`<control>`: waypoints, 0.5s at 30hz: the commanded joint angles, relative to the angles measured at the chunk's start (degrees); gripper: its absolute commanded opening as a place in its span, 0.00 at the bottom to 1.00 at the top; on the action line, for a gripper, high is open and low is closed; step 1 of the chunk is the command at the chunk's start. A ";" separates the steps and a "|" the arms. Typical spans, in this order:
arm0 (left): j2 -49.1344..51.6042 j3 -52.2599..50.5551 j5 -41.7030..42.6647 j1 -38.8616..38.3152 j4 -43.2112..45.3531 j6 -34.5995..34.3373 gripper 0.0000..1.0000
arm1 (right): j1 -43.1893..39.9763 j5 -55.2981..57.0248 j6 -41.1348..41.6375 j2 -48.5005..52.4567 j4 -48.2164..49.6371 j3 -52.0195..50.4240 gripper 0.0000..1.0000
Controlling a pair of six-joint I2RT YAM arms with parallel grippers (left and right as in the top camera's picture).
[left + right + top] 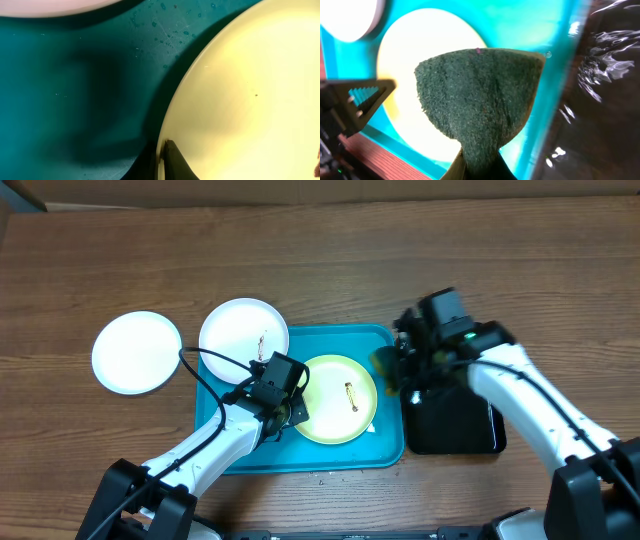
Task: Clean dirty plates on tray and stack at the side
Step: 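Scrub the yellow plate with the sponge held by the right gripper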
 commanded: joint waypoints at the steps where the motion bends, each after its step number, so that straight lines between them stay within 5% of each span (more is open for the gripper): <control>1: 0.61 -0.42 0.26 -0.13 -0.09 -0.52 0.08 | 5.60 6.40 -0.02 -0.46 1.20 1.38 0.04; 6: 0.61 -0.42 0.26 -0.13 -0.11 -0.50 0.10 | 12.48 20.96 5.31 1.03 2.36 1.11 0.04; 15: 0.61 -0.42 0.31 -0.13 -0.17 -0.48 0.10 | 16.87 22.60 5.95 7.10 6.08 1.11 0.04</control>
